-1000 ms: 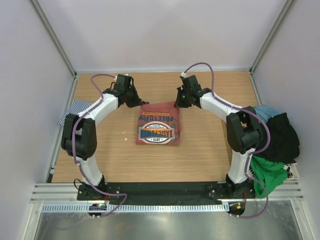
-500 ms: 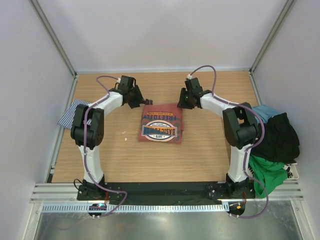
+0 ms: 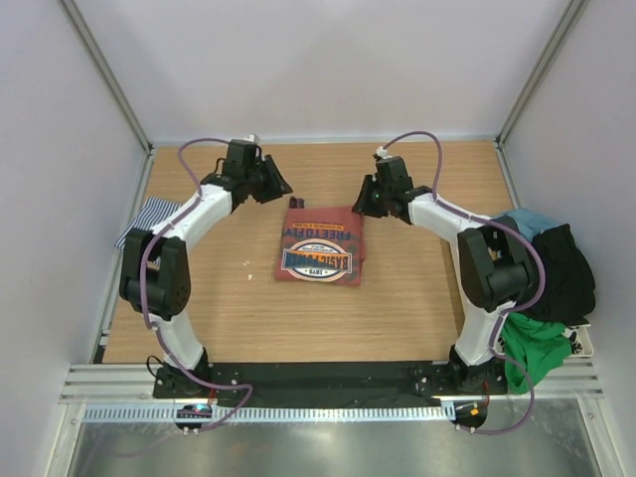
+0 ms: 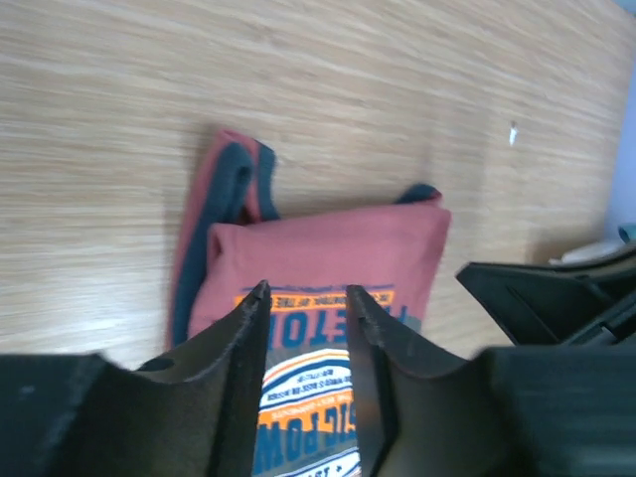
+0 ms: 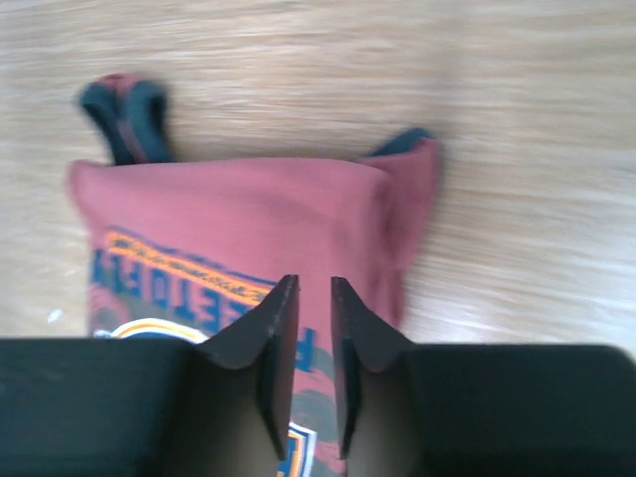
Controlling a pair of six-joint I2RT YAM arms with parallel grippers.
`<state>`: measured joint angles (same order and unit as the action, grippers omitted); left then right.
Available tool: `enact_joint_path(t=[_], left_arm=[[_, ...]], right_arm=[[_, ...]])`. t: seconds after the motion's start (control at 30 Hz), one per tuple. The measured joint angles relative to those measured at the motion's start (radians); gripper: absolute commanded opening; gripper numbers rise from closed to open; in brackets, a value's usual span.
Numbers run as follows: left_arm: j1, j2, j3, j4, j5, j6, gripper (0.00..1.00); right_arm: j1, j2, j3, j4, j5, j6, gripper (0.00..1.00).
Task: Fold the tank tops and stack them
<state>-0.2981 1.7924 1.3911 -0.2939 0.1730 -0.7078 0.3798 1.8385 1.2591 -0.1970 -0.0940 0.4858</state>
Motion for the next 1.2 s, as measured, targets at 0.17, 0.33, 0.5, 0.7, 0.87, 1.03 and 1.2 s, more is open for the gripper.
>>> enact_joint_path(t=[0.17,0.33,0.5,0.7,0.87,1.03,1.2], left_arm=[[-0.031,0.074,0.033,0.016,0.099,-0.027,0.27],[-0.031,0.246,0.084,0.092,0.231,-0.092,0.23],[0.015,0.372,0.085,0.142,0.300,-0.143,0.22],[0.061,0.395,0.083,0.187,0.313,-0.151,0.23],[0.062,0.360,0.029,0.234,0.294,-0.142,0.31],[0.058,0.187,-0.098,0.230,0.262,-0.118,0.33],[0.027,-0.047,-0.219,0.240,0.242,-0.116,0.33]], right_arm=[[0.017,0.022,0.006,0.083,-0.155,0.026,0.11],[0.029,0.140,0.054,0.179,-0.289,0.079,0.05],[-0.015,0.246,0.020,0.339,-0.415,0.184,0.02],[-0.140,0.324,-0.090,0.568,-0.554,0.341,0.03],[-0.158,0.307,-0.122,0.614,-0.560,0.354,0.15],[-0.150,0.169,-0.205,0.562,-0.540,0.313,0.23],[-0.125,-0.004,-0.287,0.552,-0.556,0.286,0.20]])
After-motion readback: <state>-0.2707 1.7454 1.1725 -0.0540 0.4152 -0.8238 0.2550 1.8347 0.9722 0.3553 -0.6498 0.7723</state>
